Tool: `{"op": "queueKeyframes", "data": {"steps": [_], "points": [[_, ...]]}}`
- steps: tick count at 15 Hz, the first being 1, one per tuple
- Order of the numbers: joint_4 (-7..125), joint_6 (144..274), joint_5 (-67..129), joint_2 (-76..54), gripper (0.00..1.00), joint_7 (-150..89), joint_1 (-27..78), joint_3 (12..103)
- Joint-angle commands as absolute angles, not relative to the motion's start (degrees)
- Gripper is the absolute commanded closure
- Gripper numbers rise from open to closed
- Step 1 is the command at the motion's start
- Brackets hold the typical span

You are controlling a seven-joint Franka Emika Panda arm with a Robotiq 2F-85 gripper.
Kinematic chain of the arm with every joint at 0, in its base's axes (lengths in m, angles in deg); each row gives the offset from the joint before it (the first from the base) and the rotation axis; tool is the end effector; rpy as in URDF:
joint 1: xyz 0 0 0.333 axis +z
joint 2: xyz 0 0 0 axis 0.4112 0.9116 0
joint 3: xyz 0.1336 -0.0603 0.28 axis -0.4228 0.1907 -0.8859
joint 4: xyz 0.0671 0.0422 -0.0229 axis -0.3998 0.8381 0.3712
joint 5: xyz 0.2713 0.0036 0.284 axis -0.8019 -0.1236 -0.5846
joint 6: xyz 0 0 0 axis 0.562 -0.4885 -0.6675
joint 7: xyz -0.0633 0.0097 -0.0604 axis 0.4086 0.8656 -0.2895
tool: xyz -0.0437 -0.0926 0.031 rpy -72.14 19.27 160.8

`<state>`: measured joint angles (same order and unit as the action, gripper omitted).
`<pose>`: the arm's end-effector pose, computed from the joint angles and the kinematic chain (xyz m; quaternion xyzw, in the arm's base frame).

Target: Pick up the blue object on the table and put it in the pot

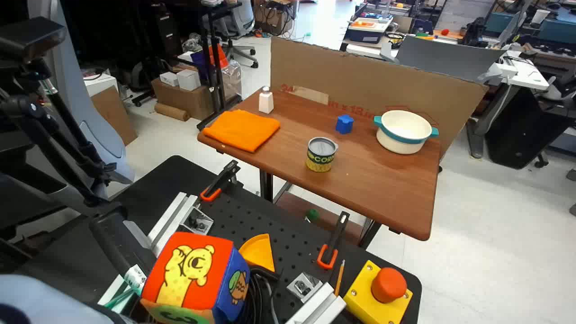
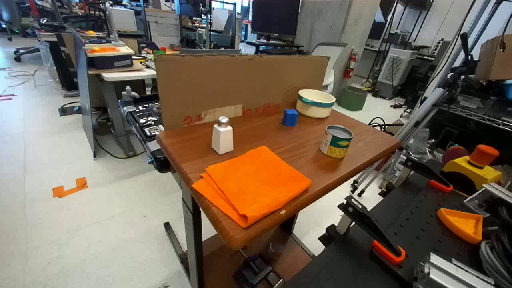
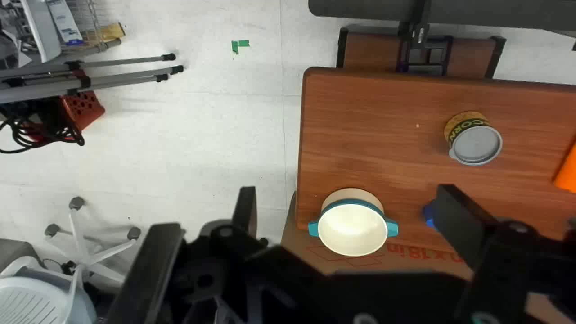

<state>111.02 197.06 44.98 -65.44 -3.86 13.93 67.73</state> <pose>0.3372 -0.1800 0.5140 0.9884 0.0504 0.1012 0.1014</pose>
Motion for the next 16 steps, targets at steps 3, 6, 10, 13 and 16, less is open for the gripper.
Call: {"op": "queueKeyframes", "data": {"steps": [3, 6, 10, 13, 16], "points": [[110.88, 196.85, 44.99, -65.44, 0.0, -3.89, 14.03, 67.77], [110.88, 196.85, 44.99, -65.44, 0.0, -3.89, 14.03, 67.77], [108.36, 194.99, 42.45, -62.46, 0.0, -3.99, 15.74, 67.73], [104.69, 193.94, 37.2, -55.95, 0.0, -5.77, 18.75, 66.99], [100.47, 196.75, 29.5, -46.56, 0.0, -8.45, 22.01, 66.48]]}}
